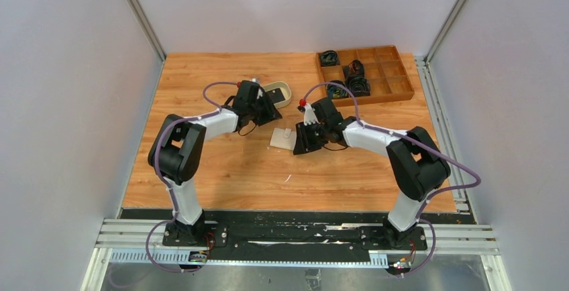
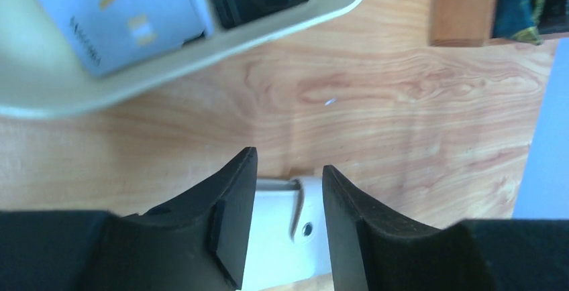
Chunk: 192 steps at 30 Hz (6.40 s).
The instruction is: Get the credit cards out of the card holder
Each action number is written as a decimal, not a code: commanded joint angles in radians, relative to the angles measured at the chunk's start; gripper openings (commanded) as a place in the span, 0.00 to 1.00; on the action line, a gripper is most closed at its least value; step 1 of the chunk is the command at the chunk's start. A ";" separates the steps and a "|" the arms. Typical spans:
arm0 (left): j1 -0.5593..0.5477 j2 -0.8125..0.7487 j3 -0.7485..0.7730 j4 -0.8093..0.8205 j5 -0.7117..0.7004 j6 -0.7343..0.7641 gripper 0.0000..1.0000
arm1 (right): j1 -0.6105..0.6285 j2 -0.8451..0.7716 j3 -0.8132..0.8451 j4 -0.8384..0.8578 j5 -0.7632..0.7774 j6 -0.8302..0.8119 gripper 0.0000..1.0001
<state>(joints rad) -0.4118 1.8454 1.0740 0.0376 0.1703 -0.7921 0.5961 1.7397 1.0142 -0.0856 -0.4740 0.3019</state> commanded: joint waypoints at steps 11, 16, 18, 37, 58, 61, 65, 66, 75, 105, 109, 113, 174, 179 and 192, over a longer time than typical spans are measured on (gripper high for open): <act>0.107 -0.251 0.088 -0.172 0.456 0.550 0.97 | -0.040 -0.236 0.067 -0.179 0.138 -0.108 0.46; 0.107 -0.278 0.121 -0.295 0.783 0.696 0.98 | -0.054 -0.233 0.063 -0.176 0.169 -0.099 0.47; 0.105 -0.282 0.143 -0.366 0.916 0.769 0.99 | -0.057 -0.229 0.063 -0.174 0.197 -0.091 0.47; 0.134 -0.449 0.120 -0.482 0.892 0.845 1.00 | 0.007 0.021 0.385 -0.382 0.463 0.194 0.46; 0.173 -0.696 -0.237 -0.043 0.165 0.645 1.00 | 0.122 0.419 0.826 -0.635 0.614 0.366 0.53; 0.173 -0.703 -0.243 -0.043 0.150 0.649 1.00 | 0.125 0.455 0.874 -0.669 0.622 0.379 0.53; 0.173 -0.712 -0.237 -0.059 0.130 0.651 1.00 | 0.125 0.493 0.909 -0.727 0.627 0.388 0.53; 0.173 -0.717 -0.235 -0.059 0.127 0.644 1.00 | 0.125 0.497 0.909 -0.737 0.629 0.390 0.53; 0.144 -0.714 -0.218 -0.098 0.061 0.658 1.00 | 0.131 0.536 0.904 -0.740 0.598 0.406 0.47; 0.100 -0.678 -0.560 0.613 -0.137 0.656 1.00 | -0.016 0.315 0.564 -0.513 0.331 0.511 0.00; 0.100 -0.641 -0.592 0.693 -0.167 0.640 1.00 | -0.067 0.233 0.451 -0.434 0.282 0.575 0.00; 0.087 -0.630 -0.592 0.701 -0.167 0.643 1.00 | -0.116 0.156 0.324 -0.316 0.213 0.688 0.00; -0.113 -0.054 -0.293 0.430 0.209 0.107 0.99 | -0.466 -0.141 -0.461 0.455 0.030 0.939 0.00; -0.112 -0.009 -0.302 0.448 0.214 0.038 0.89 | -0.467 -0.106 -0.472 0.519 -0.003 0.947 0.00; -0.086 0.189 -0.471 1.039 0.250 -0.341 0.65 | -0.494 -0.112 -0.498 0.568 -0.043 0.940 0.00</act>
<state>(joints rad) -0.4995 2.0113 0.6724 1.0267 0.4480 -1.0603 0.1223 1.6341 0.5335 0.4709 -0.4976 1.2621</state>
